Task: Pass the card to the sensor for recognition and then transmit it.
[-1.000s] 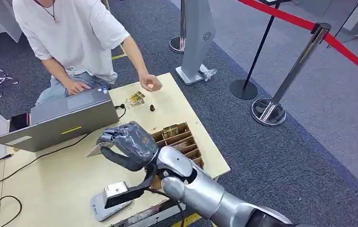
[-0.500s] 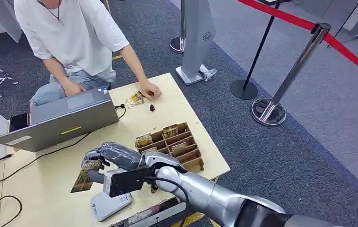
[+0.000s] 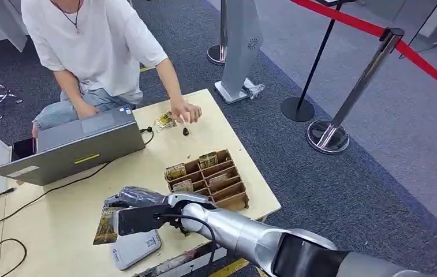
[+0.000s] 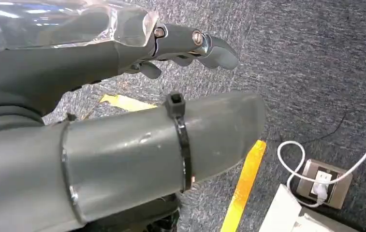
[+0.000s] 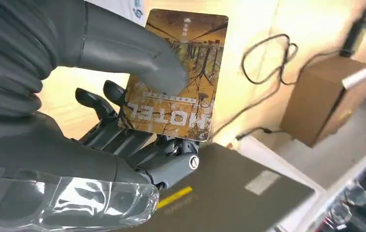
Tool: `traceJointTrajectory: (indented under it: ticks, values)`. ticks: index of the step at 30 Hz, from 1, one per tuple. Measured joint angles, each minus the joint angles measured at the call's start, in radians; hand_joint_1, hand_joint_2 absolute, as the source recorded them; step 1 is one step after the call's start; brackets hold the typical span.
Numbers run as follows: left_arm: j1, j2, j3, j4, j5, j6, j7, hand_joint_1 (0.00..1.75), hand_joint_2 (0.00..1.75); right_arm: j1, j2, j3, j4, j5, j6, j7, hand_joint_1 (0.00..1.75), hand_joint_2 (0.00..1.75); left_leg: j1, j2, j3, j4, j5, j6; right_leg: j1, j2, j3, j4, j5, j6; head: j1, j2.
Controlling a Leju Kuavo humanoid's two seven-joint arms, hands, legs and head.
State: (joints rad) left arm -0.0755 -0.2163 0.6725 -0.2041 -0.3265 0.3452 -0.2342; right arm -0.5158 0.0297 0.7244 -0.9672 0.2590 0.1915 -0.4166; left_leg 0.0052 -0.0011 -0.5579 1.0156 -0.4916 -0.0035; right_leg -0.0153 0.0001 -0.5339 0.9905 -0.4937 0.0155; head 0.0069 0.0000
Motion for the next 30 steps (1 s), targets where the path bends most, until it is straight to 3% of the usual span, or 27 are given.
traceJointTrajectory:
  ticks: [12, 30]
  values:
    - [-0.001, 0.000, 0.000, 0.000, -0.014, -0.006, 0.011, 0.00, 0.00, -0.028, 0.001, 0.065, 0.083, 0.049, -0.040, 0.024, 1.75, 1.75, 0.000, 0.000, 0.000, 0.000, 0.000, 0.000, 0.000, 0.000, 0.000, 0.000, 0.000, 0.000, 0.000, 0.000]
    - [-0.002, 0.000, -0.001, 0.000, -0.016, -0.012, 0.012, 0.00, 0.00, -0.046, 0.000, 0.148, 0.150, 0.120, -0.028, 0.092, 1.75, 1.75, 0.000, 0.000, 0.000, 0.000, 0.000, 0.000, 0.000, 0.000, 0.000, 0.000, 0.000, 0.000, 0.000, 0.000]
